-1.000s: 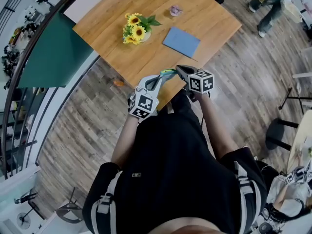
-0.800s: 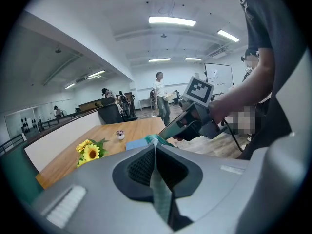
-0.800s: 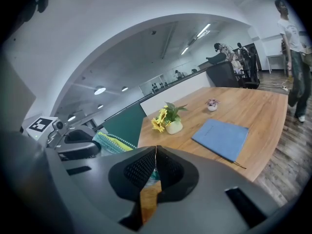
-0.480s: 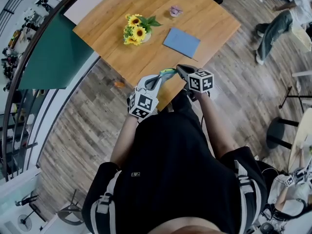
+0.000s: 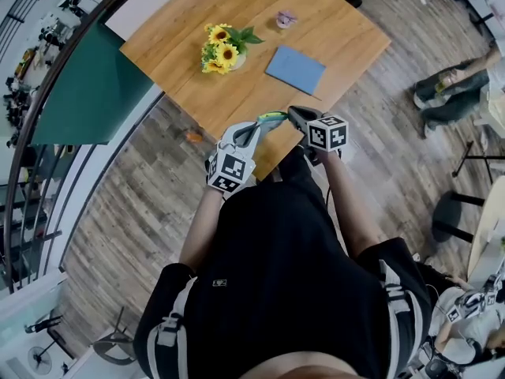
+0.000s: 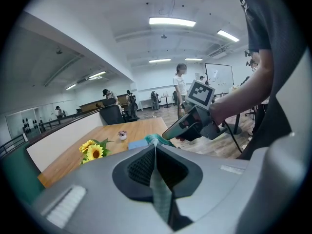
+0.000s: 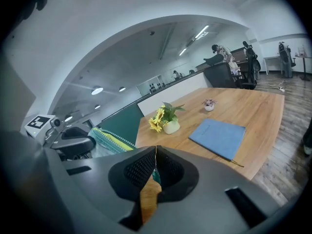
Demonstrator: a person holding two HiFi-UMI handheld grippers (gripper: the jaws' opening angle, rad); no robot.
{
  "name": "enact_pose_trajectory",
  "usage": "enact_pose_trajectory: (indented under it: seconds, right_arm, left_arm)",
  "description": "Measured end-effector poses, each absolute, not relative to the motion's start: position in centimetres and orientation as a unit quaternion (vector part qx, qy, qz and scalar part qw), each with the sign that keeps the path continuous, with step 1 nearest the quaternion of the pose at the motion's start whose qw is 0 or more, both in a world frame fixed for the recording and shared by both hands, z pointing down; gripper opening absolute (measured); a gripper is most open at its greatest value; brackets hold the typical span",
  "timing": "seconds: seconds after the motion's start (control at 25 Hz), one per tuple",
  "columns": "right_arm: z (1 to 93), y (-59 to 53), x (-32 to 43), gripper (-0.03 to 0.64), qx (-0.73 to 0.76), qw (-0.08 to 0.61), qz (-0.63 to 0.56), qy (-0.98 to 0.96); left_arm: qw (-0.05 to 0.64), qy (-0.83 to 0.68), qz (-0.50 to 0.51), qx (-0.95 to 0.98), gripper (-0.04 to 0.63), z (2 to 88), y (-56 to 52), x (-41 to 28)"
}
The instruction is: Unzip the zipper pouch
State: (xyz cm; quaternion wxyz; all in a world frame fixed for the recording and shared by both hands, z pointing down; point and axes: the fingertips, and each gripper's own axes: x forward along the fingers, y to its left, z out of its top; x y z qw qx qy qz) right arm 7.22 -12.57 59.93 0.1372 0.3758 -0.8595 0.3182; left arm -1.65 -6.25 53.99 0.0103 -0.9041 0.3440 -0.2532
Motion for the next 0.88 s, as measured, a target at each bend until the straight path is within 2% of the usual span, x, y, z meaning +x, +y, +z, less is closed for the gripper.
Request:
enact_pose_trajectory:
  seconds: [0.88]
  right_arm:
    - [61.3, -11.8, 7.5, 0.008, 0.382, 0.147, 0.331, -0.85]
  left_arm:
    - [-0.006, 0.37, -0.243, -0.897, 0.008, 54.2, -6.4, -4.7]
